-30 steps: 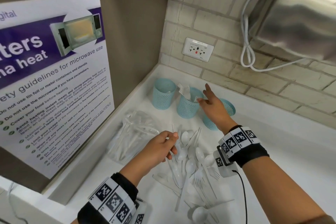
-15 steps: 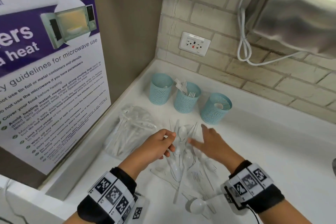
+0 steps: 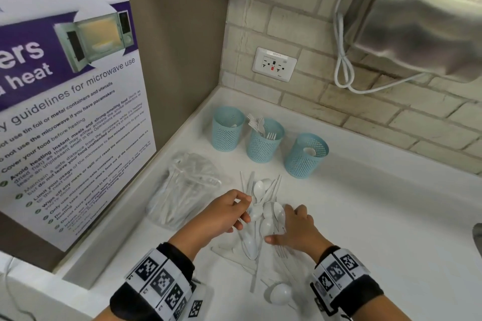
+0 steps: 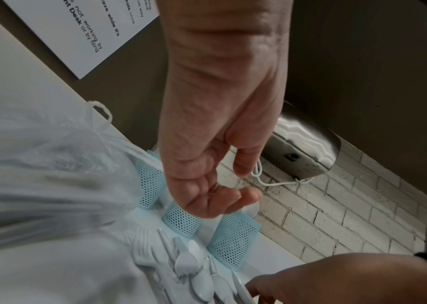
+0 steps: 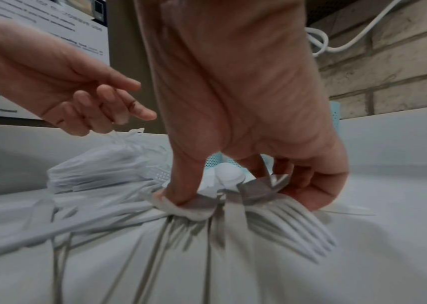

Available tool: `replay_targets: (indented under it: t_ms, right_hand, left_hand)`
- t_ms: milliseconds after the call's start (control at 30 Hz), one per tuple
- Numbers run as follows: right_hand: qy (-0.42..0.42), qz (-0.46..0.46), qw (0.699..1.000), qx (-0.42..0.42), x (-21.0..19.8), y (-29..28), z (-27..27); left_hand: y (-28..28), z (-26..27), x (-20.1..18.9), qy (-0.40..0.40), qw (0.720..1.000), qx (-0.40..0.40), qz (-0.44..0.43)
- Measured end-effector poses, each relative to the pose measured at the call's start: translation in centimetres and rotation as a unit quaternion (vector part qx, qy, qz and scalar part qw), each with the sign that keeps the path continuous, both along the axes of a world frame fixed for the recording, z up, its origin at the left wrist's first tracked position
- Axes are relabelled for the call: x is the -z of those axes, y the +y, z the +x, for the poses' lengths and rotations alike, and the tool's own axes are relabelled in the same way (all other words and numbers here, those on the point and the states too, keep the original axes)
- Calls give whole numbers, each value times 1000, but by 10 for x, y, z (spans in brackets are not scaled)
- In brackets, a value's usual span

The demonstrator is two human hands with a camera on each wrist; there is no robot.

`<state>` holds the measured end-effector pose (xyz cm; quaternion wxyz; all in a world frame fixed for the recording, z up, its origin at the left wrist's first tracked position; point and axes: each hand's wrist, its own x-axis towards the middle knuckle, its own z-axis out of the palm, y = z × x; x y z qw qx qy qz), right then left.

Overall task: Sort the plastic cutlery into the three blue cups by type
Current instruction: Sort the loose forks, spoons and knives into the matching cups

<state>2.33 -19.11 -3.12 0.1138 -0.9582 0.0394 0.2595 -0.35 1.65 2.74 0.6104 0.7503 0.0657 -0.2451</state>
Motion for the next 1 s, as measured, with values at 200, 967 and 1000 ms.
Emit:
replay_targets:
  t_ms: [200,967,1000]
  right_hand:
    - [14,31,999,23,-2,-5,3]
    - [43,31,999,2,-5,-2,5]
    - [43,35,998,4,-6,-3,4]
  left_hand:
    - [-1,-1,0,5,1000,1,-3]
    - [2,-2,1,3,1000,4,-8]
    - [2,-2,1,2,1000,3,-7]
